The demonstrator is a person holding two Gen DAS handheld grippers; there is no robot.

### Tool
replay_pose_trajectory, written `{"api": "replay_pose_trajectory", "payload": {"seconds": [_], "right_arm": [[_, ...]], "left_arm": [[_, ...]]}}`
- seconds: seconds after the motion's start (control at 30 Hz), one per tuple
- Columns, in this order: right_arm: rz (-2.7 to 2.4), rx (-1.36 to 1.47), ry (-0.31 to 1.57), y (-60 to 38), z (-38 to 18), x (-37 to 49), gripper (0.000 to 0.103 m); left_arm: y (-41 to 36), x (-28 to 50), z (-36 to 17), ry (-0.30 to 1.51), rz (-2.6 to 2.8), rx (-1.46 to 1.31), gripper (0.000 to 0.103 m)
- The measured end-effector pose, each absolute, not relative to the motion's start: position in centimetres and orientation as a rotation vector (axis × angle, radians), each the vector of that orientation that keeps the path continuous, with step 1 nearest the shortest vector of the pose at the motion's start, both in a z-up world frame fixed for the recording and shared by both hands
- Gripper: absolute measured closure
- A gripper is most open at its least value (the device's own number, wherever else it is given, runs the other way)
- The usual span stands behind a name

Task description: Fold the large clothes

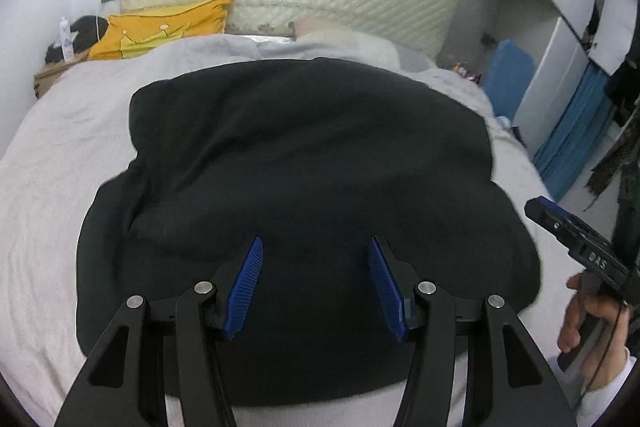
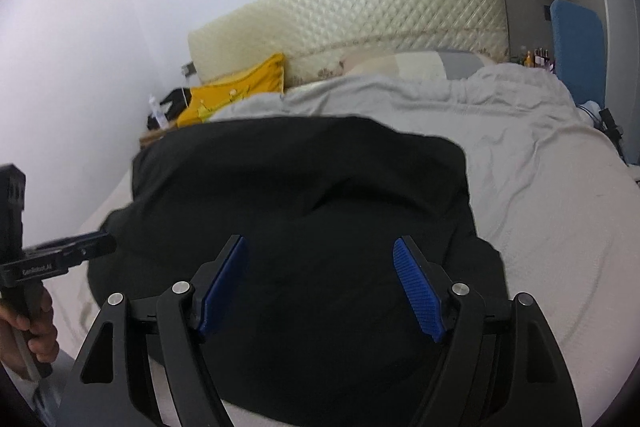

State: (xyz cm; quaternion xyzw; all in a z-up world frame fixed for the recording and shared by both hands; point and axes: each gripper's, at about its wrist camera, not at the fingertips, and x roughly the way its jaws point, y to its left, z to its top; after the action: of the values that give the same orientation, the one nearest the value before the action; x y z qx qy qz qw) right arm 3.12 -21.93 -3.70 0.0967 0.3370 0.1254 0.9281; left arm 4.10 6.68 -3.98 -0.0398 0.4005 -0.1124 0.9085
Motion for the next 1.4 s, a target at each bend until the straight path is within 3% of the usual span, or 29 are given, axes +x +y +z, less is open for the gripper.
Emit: {"api": "replay_pose_trajectory", "payload": {"seconds": [0.73, 1.1, 1.4], "right_arm": [[0.208, 0.097, 0.701, -18.3, -7.6, 13.5, 0.022], [0.177, 0.112, 0.745, -18.1, -9.3, 17.7, 0.002], [0.188, 0.12, 0.757, -18.1, -11.2, 19.4, 0.0]], "left_arm": [[2.1, 17.1, -7.4, 0.768, -0.1, 0.044, 0.047], [1.2, 21.3, -9.4, 0.774, -0.038, 0.067, 0.047], [0.5, 23.2, -11.5, 0.773, -0.026, 0.098, 0.047]]}}
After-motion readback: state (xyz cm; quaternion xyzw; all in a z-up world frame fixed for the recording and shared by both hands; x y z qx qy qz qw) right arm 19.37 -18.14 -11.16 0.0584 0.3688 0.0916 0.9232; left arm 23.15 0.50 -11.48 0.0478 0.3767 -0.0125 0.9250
